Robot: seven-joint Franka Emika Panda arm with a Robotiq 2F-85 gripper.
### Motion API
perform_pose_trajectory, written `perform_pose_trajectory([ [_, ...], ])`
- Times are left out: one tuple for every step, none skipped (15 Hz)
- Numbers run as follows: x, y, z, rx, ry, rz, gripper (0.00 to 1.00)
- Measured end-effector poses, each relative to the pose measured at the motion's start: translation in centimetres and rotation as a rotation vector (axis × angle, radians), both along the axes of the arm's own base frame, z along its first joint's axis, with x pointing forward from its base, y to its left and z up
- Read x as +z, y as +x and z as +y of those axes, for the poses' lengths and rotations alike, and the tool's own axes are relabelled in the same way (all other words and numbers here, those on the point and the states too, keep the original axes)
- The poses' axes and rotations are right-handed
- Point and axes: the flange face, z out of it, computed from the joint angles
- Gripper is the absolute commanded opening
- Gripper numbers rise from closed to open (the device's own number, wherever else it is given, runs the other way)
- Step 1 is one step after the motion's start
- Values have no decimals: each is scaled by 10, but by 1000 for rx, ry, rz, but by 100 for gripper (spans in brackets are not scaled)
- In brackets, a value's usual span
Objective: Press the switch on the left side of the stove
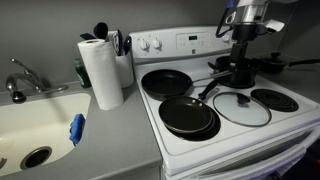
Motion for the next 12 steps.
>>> perform_pose_trajectory([
  [0,9,5,24,-7,-4,100],
  [0,18,11,50,-15,-11,100],
  [2,25,19,77,-19,-19,100],
  [3,32,26,105,-21,-27,100],
  [5,38,32,133,-24,-36,100],
  [7,43,39,159,-26,-45,100],
  [9,48,44,182,-27,-54,100],
  [12,52,50,206,-29,-64,100],
  [14,56,54,231,-31,-75,100],
  [17,61,58,256,-31,-90,100],
  [19,65,63,284,-29,-109,100],
  [21,69,67,311,-26,-130,100],
])
